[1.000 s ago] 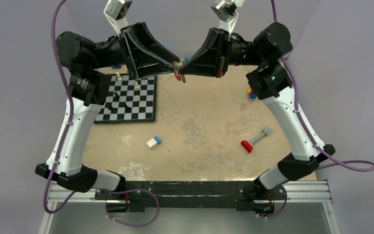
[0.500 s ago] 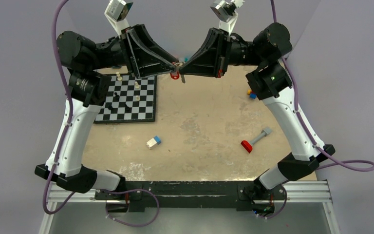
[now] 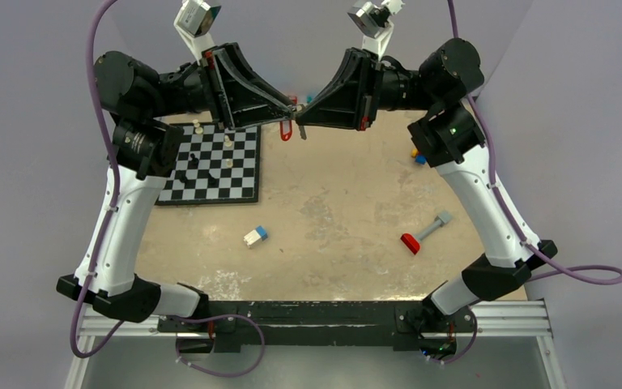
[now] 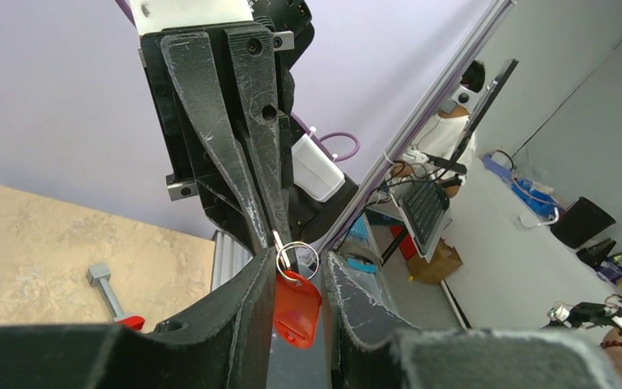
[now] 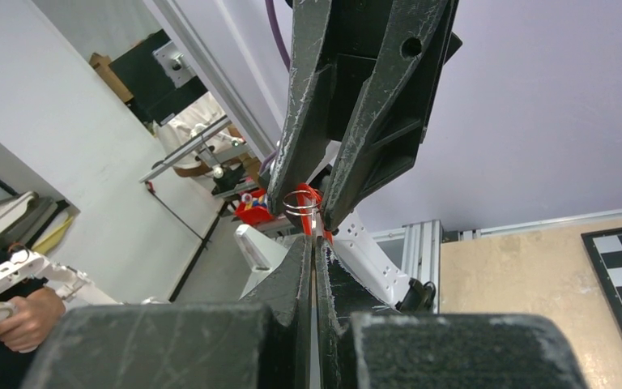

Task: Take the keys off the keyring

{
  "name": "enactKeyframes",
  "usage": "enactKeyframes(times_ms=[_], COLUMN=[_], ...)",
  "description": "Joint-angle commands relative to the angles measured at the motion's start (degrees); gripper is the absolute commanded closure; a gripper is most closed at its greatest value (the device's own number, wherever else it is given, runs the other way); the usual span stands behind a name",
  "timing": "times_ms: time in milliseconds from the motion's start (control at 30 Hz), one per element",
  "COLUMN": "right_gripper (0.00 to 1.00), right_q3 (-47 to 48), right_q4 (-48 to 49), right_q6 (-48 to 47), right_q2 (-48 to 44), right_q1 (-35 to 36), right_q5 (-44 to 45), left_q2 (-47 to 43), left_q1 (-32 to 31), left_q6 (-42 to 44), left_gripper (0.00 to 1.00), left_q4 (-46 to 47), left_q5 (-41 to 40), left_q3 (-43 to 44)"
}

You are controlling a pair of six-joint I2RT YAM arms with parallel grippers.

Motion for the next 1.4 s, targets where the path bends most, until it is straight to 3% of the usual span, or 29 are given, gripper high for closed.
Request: enactKeyframes(times_ms=[0,600,1000,1367], right_gripper=[1.0,1.0,1.0,1.0], right_q3=[0.55,0.5,8.12,9.74], right_q4=[-1.11,-1.6,-14.53,-15.48], right_q6=[-1.09,-1.65,-9.69,-10.32], right_q2=[-1.67,-1.91,-0.05,1.01], right_q1=[0.4,0.7,0.94,1.48], right_q5=[1.84,2.58,4.95,5.46], left_q2=[-1.48,-2.03,-1.81,-2.02], left_q1=[-0.37,-0.38,-0.37,-0.37], left_q6=[1.1,1.98,0.89,-1.31], left_gripper=[0.71,1.0,1.0,1.0], left_q4=[0.42,-1.18,-7.0,-5.85], left_q5=[-0.47,-1.0,-3.45,-3.64], left_q3=[0.53,0.62,4.19,4.22])
